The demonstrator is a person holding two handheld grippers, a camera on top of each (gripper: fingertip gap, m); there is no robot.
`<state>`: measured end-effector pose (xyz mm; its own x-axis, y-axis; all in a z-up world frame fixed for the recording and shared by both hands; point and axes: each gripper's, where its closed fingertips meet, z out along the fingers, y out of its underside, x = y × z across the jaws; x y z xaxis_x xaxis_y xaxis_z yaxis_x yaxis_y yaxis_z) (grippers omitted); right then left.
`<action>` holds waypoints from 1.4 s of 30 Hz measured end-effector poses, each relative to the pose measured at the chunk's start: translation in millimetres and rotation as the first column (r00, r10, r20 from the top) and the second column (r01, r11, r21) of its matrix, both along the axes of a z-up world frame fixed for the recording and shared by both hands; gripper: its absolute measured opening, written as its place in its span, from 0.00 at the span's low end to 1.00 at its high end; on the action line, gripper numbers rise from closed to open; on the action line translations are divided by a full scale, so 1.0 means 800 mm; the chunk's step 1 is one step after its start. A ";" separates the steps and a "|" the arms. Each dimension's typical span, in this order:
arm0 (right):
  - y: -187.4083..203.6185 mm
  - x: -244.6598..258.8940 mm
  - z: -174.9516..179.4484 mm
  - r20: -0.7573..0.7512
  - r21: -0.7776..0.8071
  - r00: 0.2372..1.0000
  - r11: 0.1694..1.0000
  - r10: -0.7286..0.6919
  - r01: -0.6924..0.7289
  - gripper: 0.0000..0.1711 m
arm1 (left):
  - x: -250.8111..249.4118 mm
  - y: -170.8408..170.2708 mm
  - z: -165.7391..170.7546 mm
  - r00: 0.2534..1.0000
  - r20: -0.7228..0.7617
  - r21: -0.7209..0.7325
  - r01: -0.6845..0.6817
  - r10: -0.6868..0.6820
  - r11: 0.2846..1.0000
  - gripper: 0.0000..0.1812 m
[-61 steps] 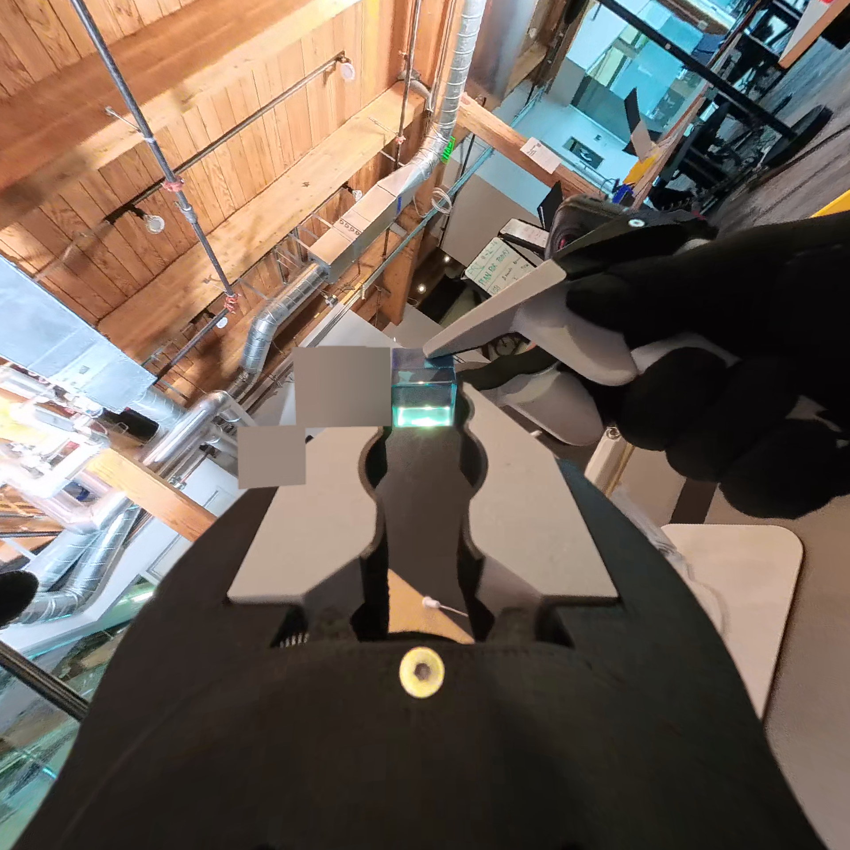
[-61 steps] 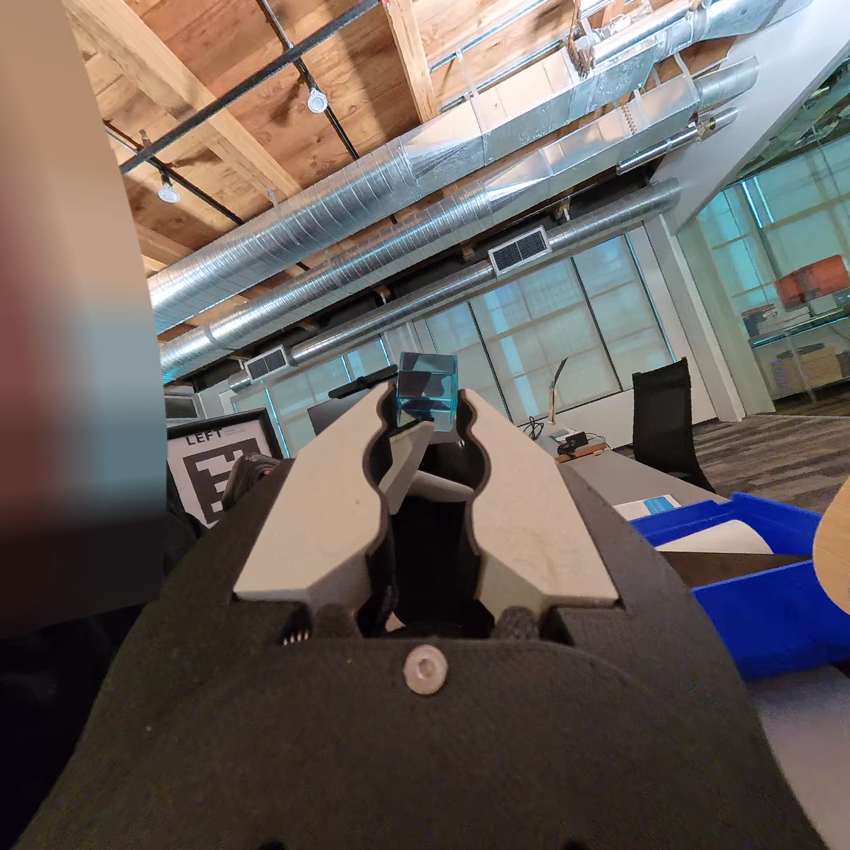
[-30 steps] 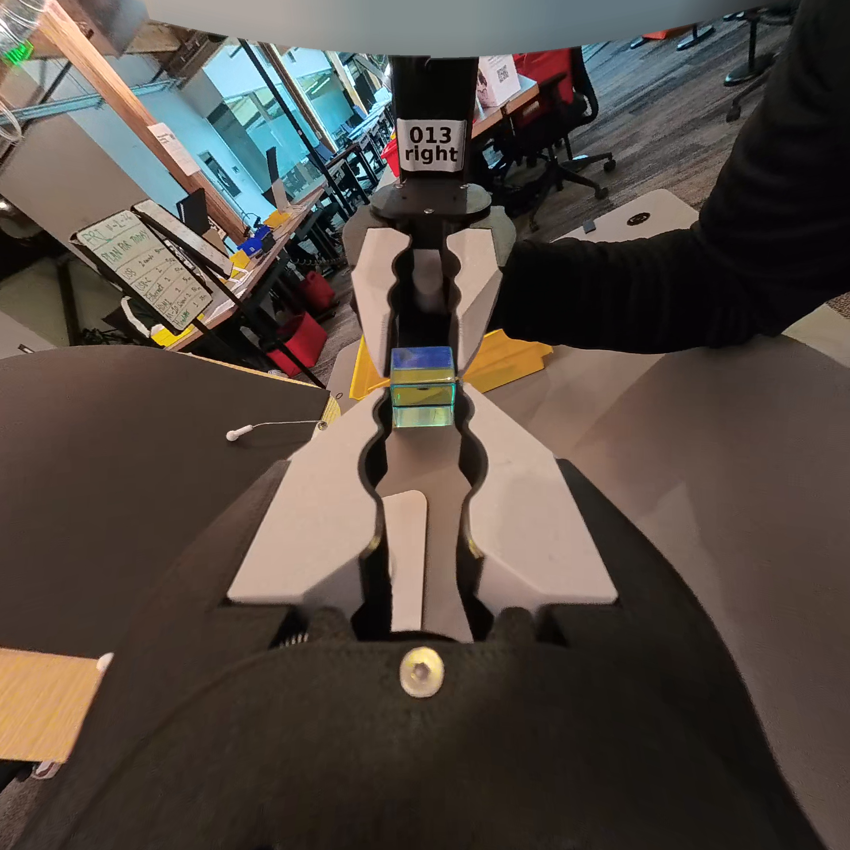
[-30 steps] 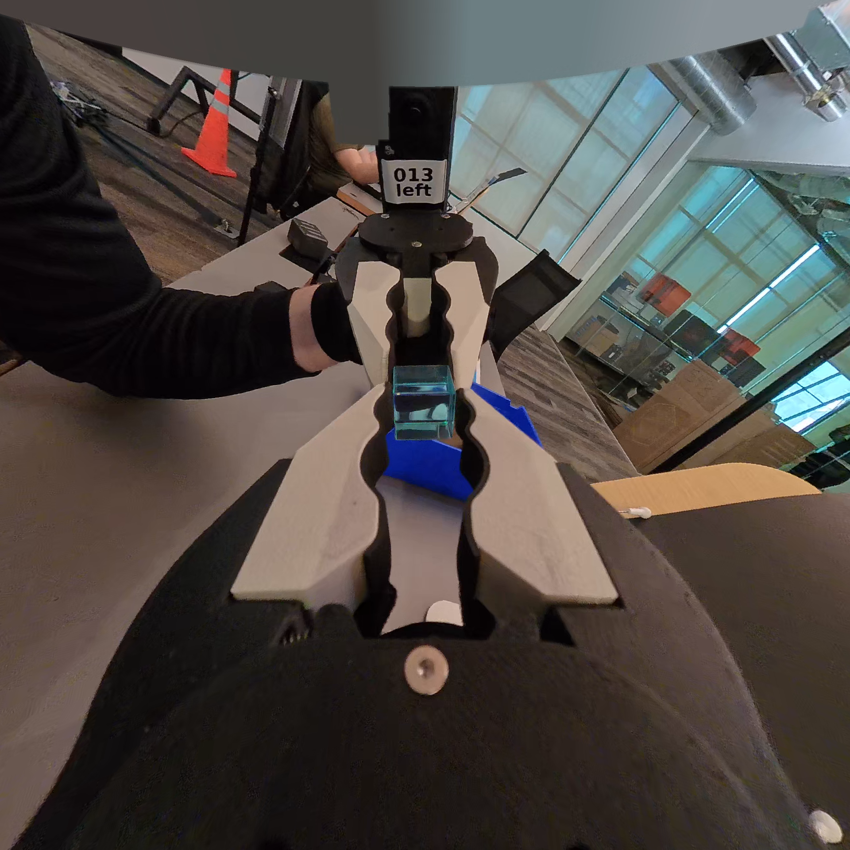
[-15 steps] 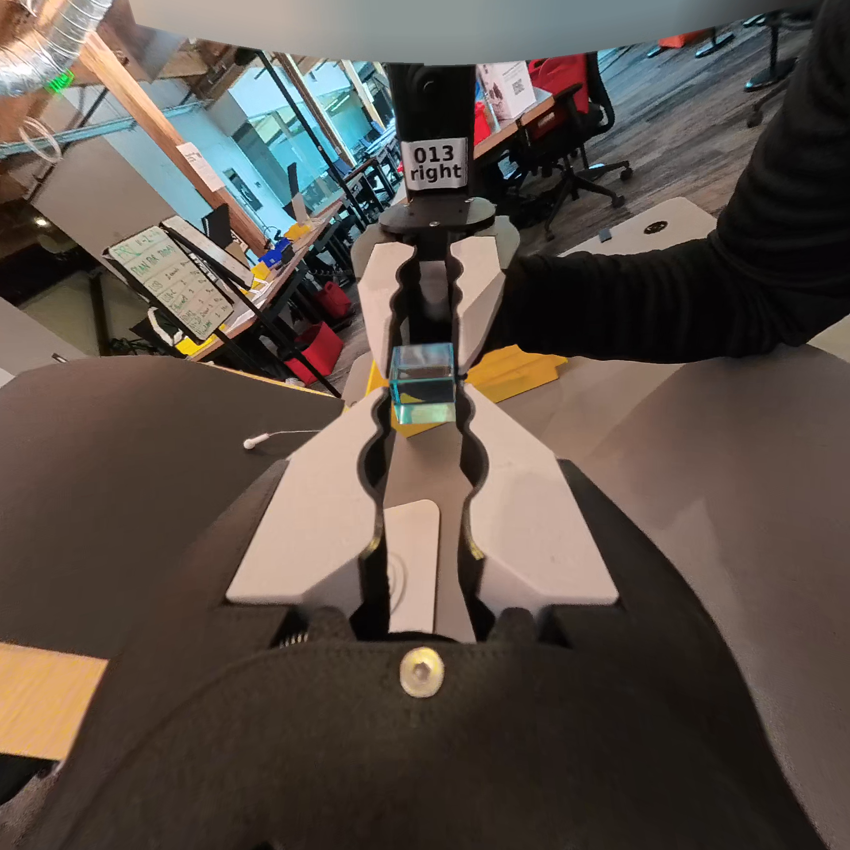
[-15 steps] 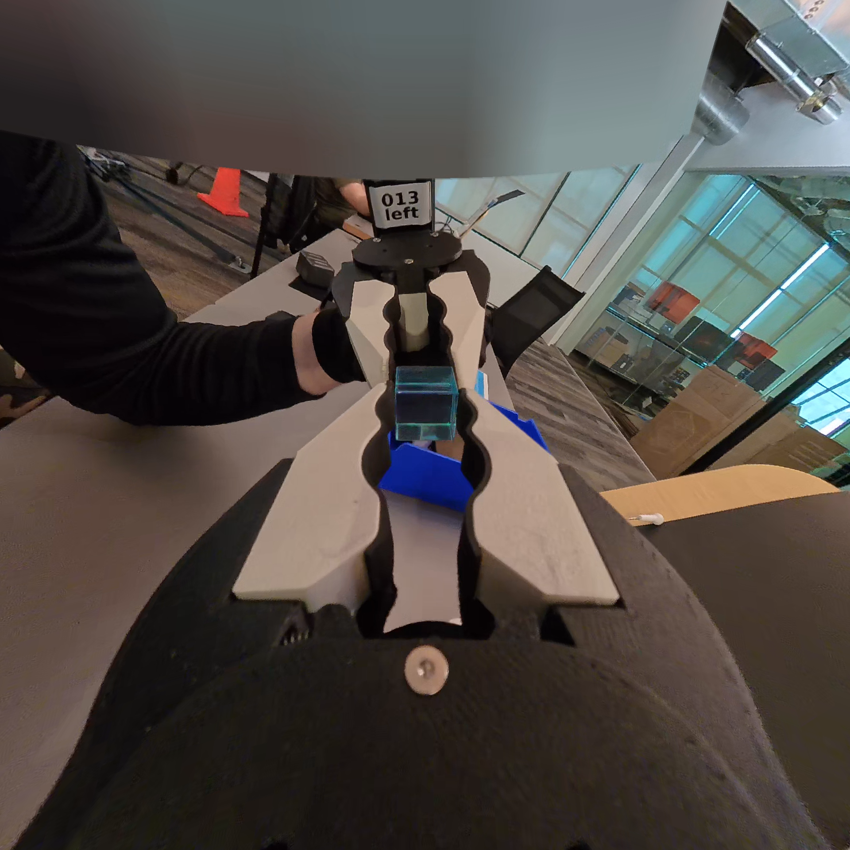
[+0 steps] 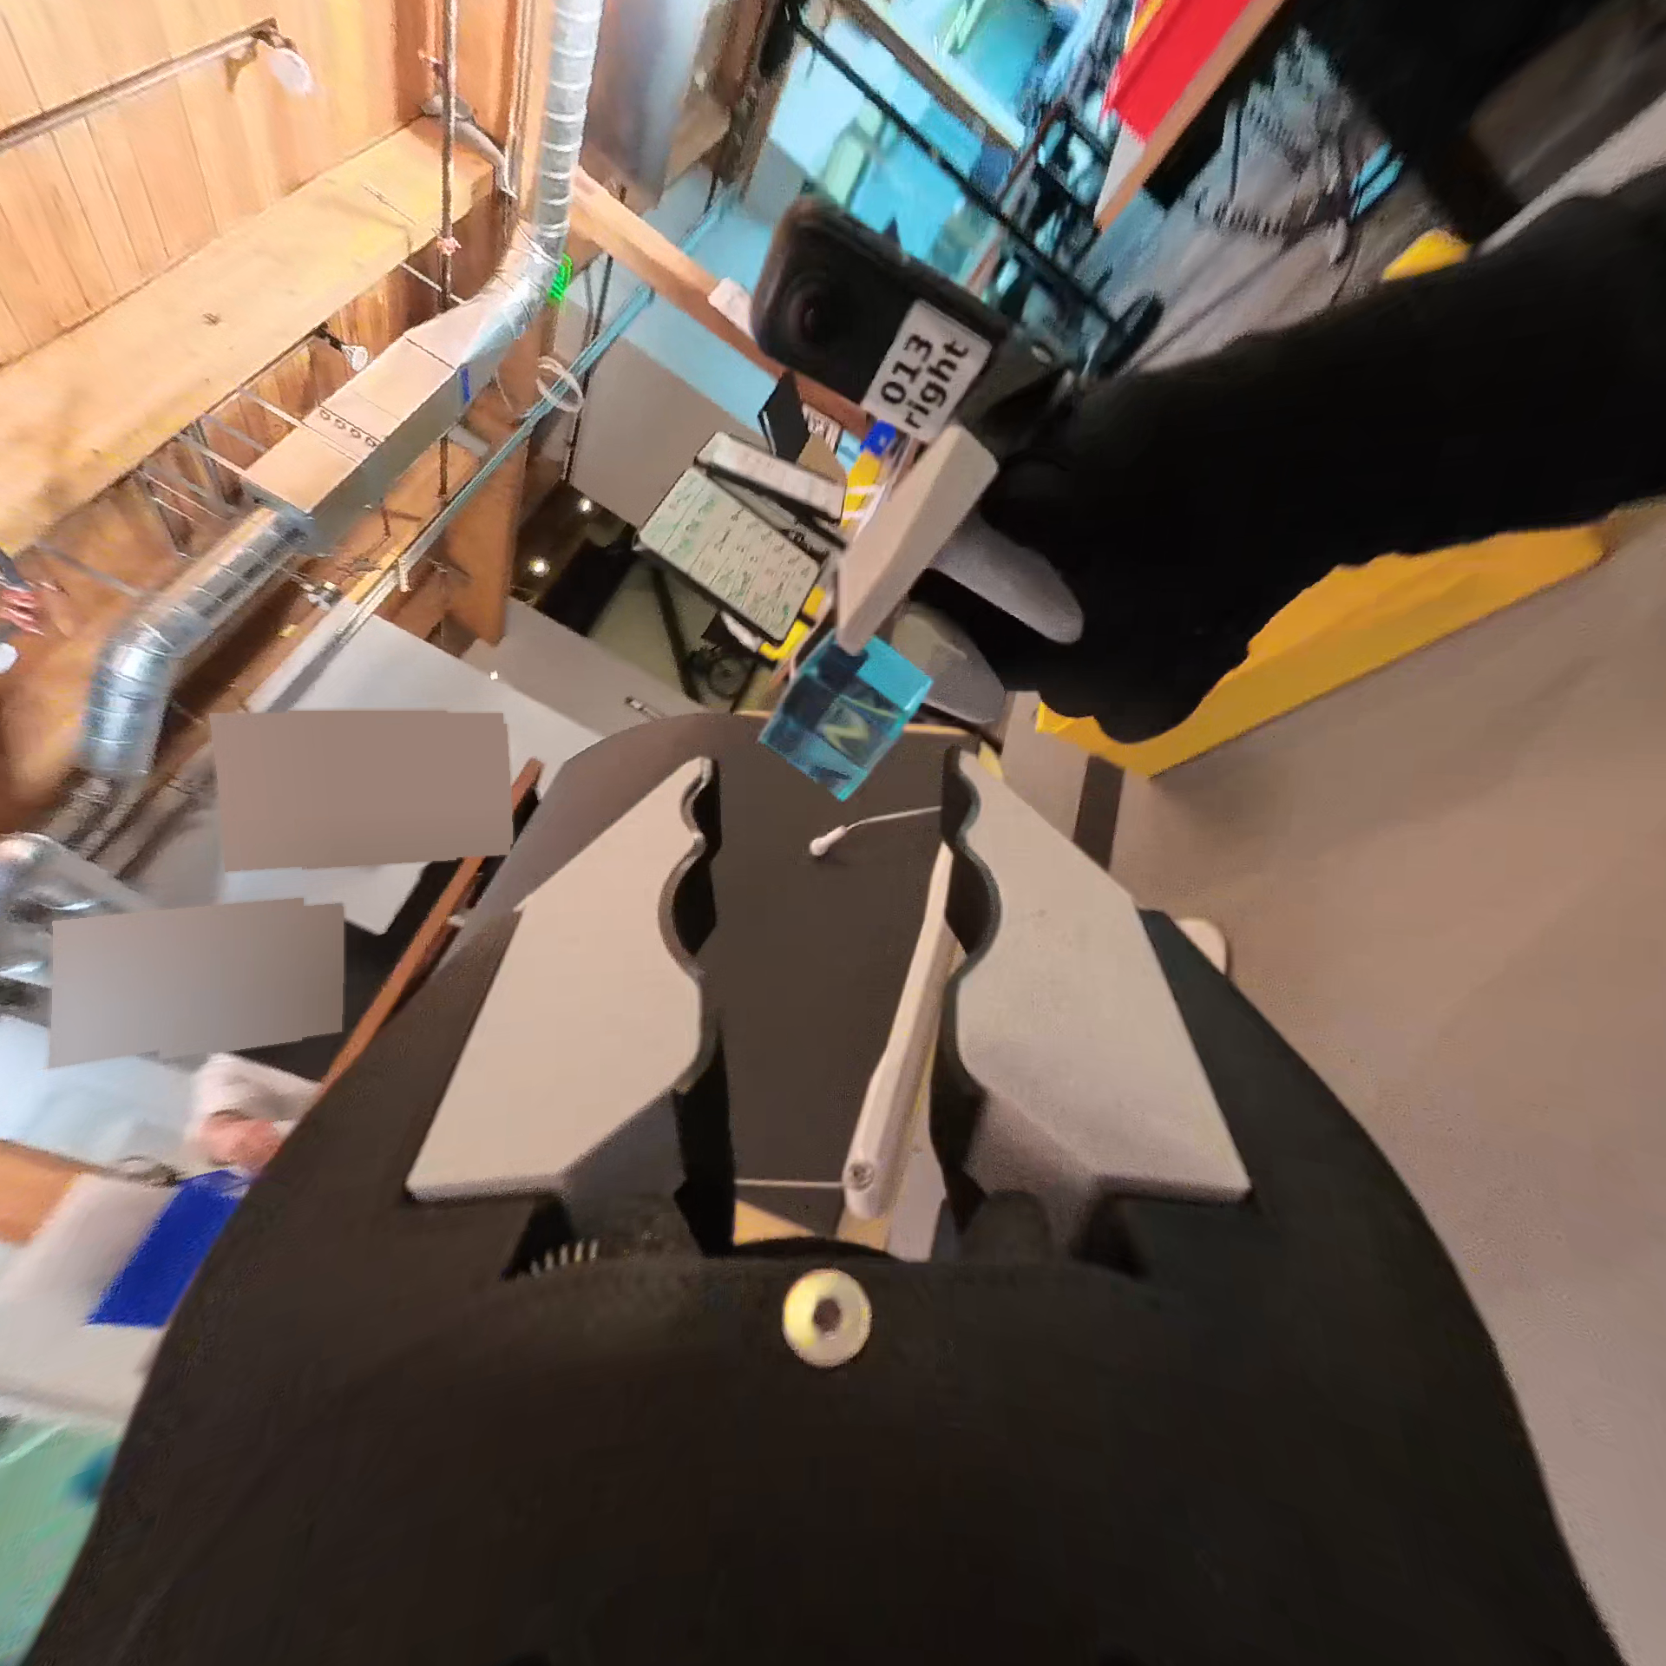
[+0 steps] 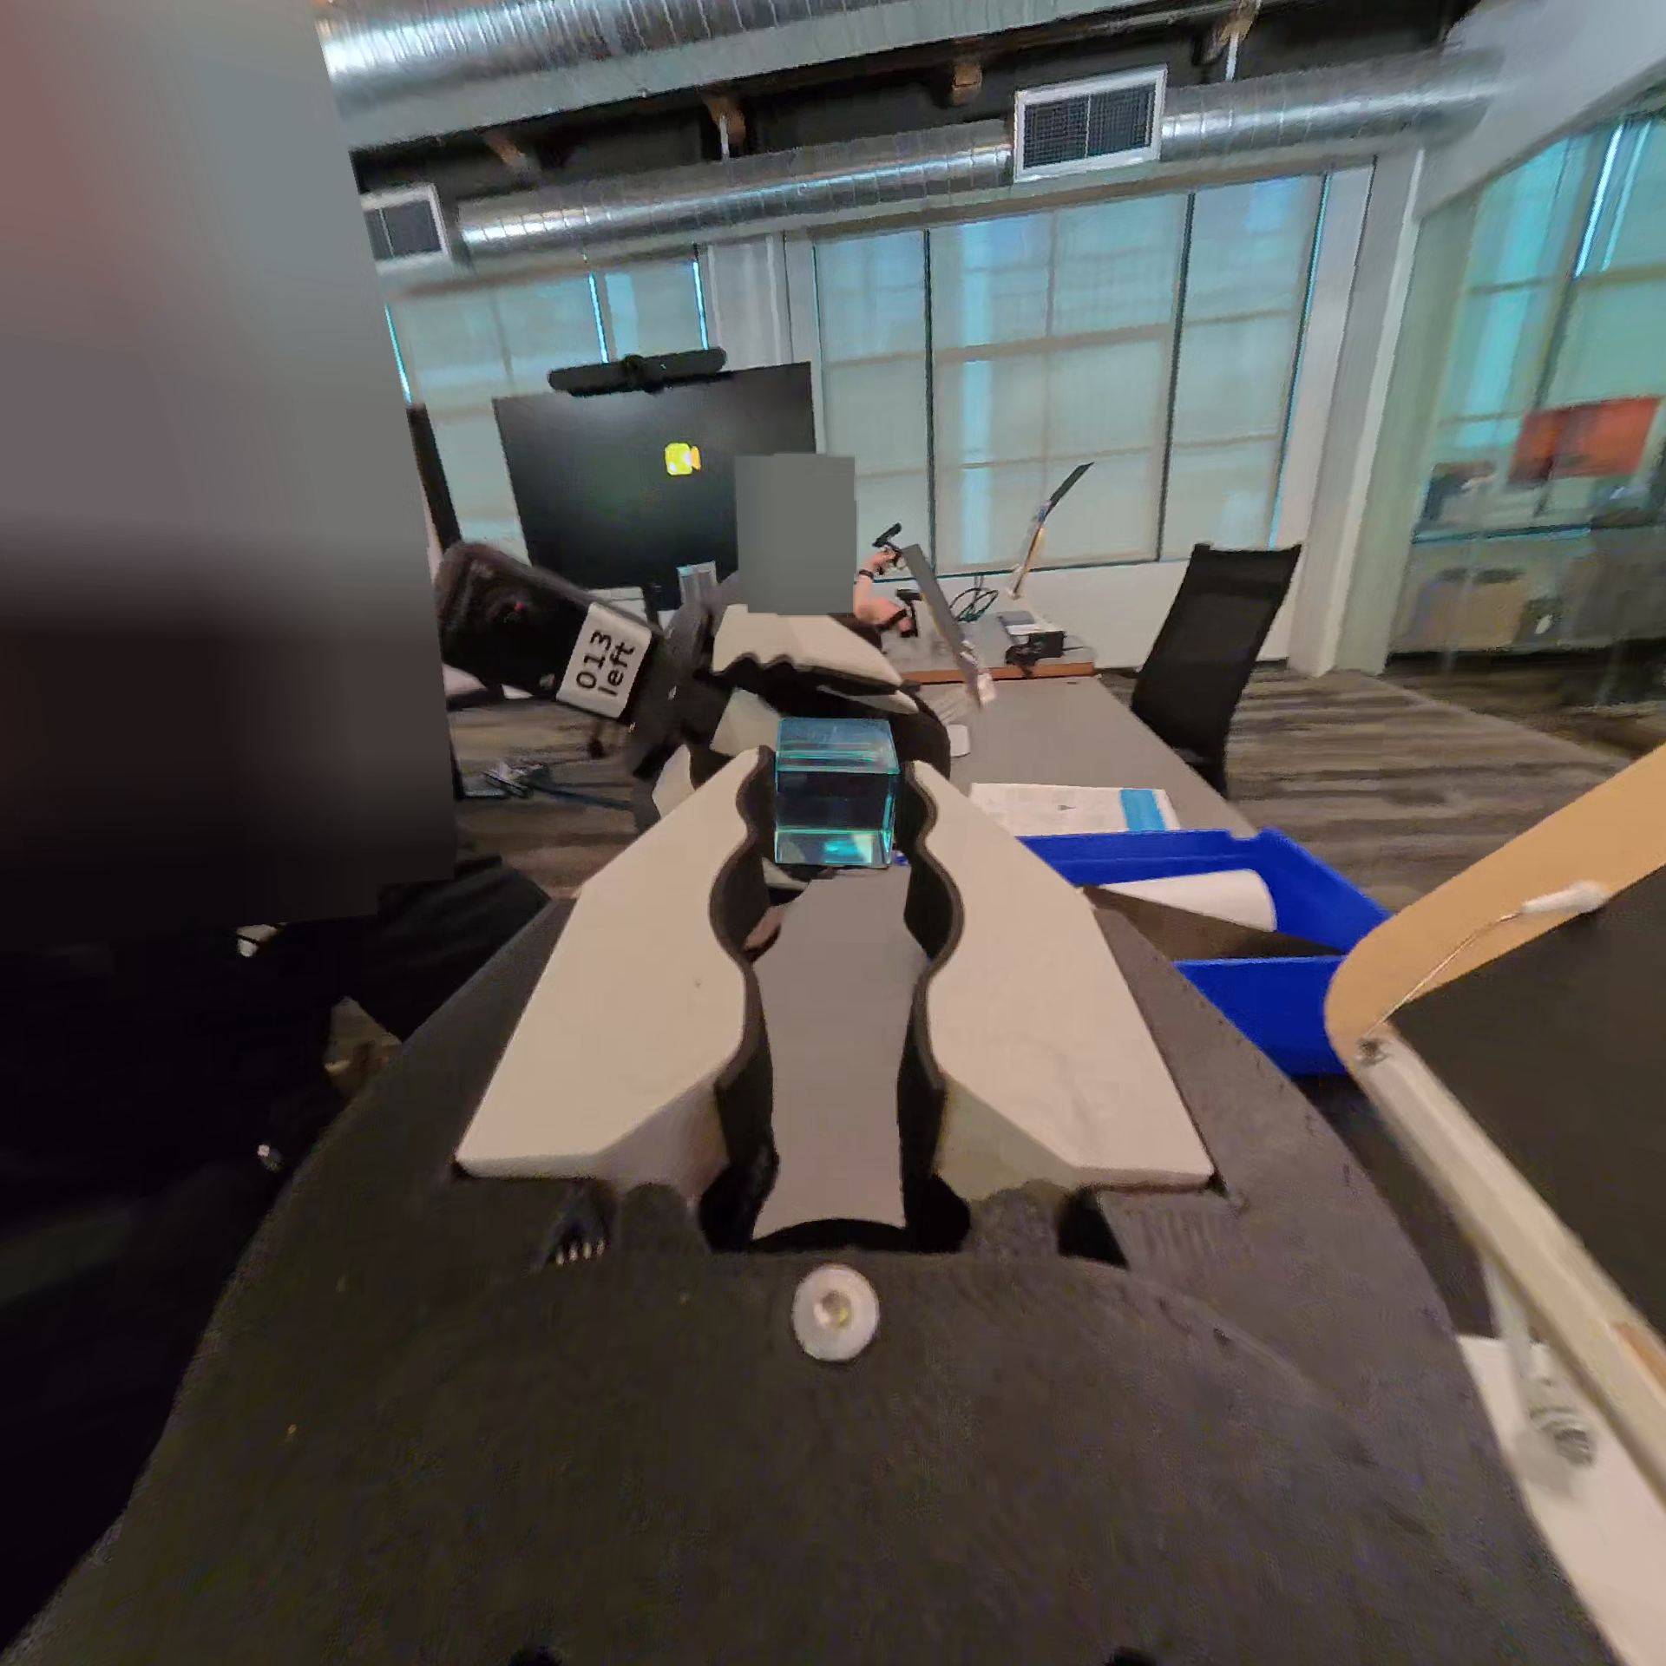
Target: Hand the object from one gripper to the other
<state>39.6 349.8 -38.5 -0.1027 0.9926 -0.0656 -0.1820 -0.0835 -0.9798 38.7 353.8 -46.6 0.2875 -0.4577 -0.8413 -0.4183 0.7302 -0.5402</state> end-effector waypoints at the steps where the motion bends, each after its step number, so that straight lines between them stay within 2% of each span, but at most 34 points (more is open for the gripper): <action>1: 0.002 0.000 -0.003 0.007 -0.038 1.000 0.999 0.015 -0.014 0.14 | 0.003 0.001 -0.003 0.999 -0.026 0.032 -0.025 0.025 0.999 0.26; 7: 0.002 -0.003 -0.023 0.070 -0.122 0.994 0.989 0.087 -0.078 0.14 | 0.013 -0.001 -0.014 0.993 -0.100 0.101 -0.058 0.068 0.993 0.22; 11: 0.000 -0.004 -0.027 0.079 -0.147 0.990 0.984 0.116 -0.103 0.14 | 0.017 -0.001 -0.025 0.987 -0.144 0.092 -0.051 0.064 0.994 0.15; 16: 0.001 -0.005 -0.026 0.072 -0.152 0.991 0.983 0.110 -0.098 0.14 | 0.017 0.000 -0.025 0.989 -0.138 0.081 -0.047 0.058 0.996 0.15; 17: 0.002 -0.005 -0.024 0.063 -0.141 0.994 0.986 0.094 -0.084 0.15 | 0.016 0.000 -0.024 0.990 -0.131 0.070 -0.045 0.054 0.997 0.15; 18: 0.005 -0.005 -0.021 0.053 -0.129 0.996 0.990 0.069 -0.061 0.21 | 0.015 0.001 -0.024 0.991 -0.122 0.047 -0.044 0.050 0.998 0.15; 20: 0.007 -0.005 -0.020 0.067 -0.053 0.998 0.999 0.013 -0.009 0.27 | 0.014 0.002 -0.019 0.997 -0.078 -0.031 -0.021 0.018 0.999 0.15; 23: 0.006 -0.001 -0.014 0.083 0.121 0.992 0.989 -0.098 0.088 0.27 | 0.006 0.007 -0.012 0.999 0.014 -0.196 0.034 -0.032 0.980 0.15; 25: 0.009 0.000 -0.015 0.111 0.249 0.973 0.953 -0.204 0.171 0.27 | 0.001 0.012 -0.005 0.994 0.096 -0.304 0.088 -0.061 0.949 0.14; 29: 0.006 -0.004 -0.016 0.125 0.453 0.937 0.859 -0.326 0.238 0.27 | -0.007 0.018 -0.003 0.967 0.229 -0.546 0.221 -0.110 0.808 0.14; 31: 0.008 -0.007 -0.020 0.128 0.548 0.910 0.792 -0.395 0.267 0.27 | -0.007 0.015 -0.005 0.946 0.287 -0.649 0.307 -0.150 0.696 0.14; 34: 0.008 -0.014 -0.025 0.101 0.711 0.864 0.644 -0.493 0.284 0.29 | -0.007 0.013 -0.009 0.916 0.360 -0.757 0.398 -0.176 0.518 0.14; 36: 0.007 -0.018 -0.027 0.063 0.816 0.825 0.505 -0.561 0.281 0.31 | -0.008 0.011 -0.013 0.894 0.405 -0.802 0.448 -0.192 0.395 0.14; 38: 0.007 -0.022 -0.033 0.054 0.879 0.792 0.406 -0.608 0.251 0.32 | -0.010 0.006 -0.014 0.862 0.455 -0.819 0.503 -0.221 0.276 0.14; 42: 0.002 -0.030 -0.044 0.062 0.927 0.779 0.325 -0.624 0.186 0.27 | -0.014 0.002 -0.023 0.821 0.506 -0.830 0.547 -0.264 0.111 0.14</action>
